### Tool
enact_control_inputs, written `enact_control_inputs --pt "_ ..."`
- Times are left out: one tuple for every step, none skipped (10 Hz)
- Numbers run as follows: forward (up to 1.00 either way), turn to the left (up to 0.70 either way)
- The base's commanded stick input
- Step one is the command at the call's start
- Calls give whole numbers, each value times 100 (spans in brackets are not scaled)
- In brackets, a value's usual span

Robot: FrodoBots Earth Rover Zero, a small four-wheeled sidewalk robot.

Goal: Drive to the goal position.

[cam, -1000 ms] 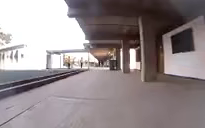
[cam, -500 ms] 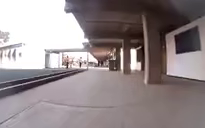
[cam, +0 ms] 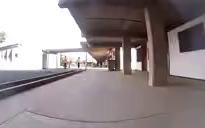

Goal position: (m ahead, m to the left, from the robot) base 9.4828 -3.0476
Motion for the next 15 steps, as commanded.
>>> enact_control_inputs --pt "70 0" --pt "70 0" --pt "70 0" --pt "70 0" --pt "70 0" --pt "70 0" --pt "70 0" --pt "70 0" --pt "70 0" --pt "70 0" --pt "70 0" --pt "70 0" --pt "70 0" --pt "70 1" --pt "70 8"
